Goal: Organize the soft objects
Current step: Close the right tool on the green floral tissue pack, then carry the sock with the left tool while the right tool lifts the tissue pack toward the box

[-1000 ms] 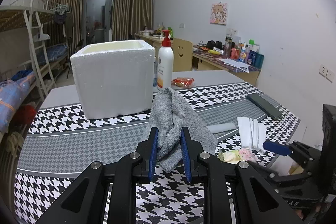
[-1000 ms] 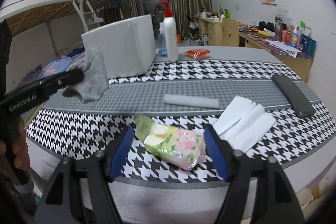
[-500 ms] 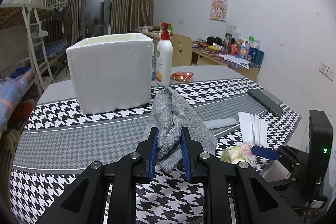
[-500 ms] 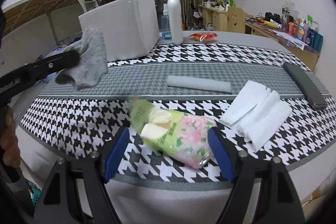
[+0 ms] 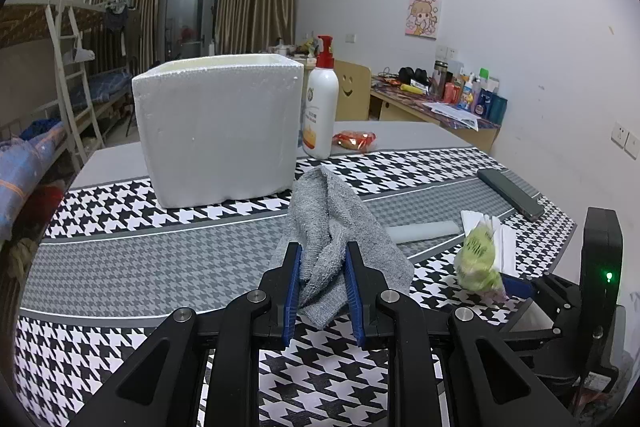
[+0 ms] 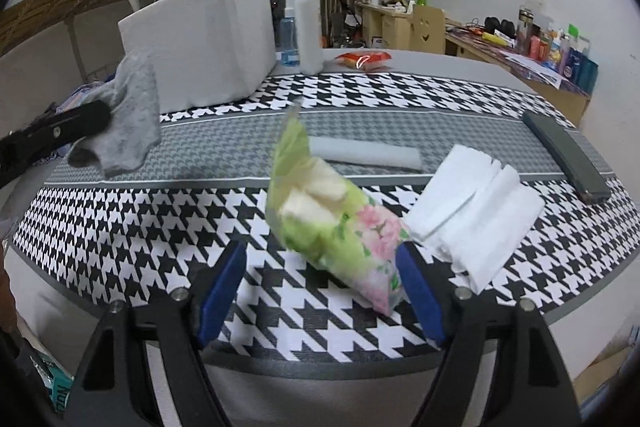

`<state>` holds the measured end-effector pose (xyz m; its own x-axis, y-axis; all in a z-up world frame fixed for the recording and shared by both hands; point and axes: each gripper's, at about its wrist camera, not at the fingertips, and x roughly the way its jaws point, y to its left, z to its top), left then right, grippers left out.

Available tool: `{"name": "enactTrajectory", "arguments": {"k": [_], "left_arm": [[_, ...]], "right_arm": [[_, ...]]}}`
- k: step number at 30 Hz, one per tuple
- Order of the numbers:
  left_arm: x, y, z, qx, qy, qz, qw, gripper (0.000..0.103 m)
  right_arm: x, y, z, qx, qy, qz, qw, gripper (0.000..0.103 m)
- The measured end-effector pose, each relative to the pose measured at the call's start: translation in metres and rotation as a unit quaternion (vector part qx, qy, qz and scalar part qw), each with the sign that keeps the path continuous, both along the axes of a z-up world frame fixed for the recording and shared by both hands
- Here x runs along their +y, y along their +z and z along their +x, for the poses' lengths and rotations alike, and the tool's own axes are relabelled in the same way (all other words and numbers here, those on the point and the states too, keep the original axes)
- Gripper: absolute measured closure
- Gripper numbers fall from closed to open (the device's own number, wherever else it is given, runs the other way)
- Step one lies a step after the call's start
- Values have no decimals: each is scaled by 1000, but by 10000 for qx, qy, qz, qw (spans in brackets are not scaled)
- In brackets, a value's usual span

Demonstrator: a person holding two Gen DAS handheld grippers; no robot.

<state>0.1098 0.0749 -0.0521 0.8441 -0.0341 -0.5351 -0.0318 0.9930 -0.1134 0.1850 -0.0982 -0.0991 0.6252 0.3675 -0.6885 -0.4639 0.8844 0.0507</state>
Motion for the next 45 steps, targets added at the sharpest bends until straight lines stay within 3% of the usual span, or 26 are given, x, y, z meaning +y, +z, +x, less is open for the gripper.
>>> {"name": "enactTrajectory", "arguments": {"k": [3, 4, 9, 11, 20, 45], "left_arm": [[1, -2, 1, 23, -1, -10, 10000, 80], [1, -3, 2, 38, -1, -11, 10000, 80], [2, -3, 2, 18, -11, -35, 10000, 80], [3, -2, 3, 9, -2, -24, 10000, 80], [6, 3, -3, -70, 55, 7, 10000, 80], [23, 53, -12, -527, 326, 216, 9978, 80]], "right_arm": [[-2, 1, 5, 6, -103, 56, 9999, 29], [-3, 1, 6, 3, -136, 39, 9999, 42], [-5, 4, 10, -22, -219, -27, 9998, 65], [-5, 6, 10, -65, -214, -17, 9997, 81], [-4, 16, 5, -182, -138, 55, 9997, 85], [15, 83, -1, -767, 378, 583, 9946, 85]]}}
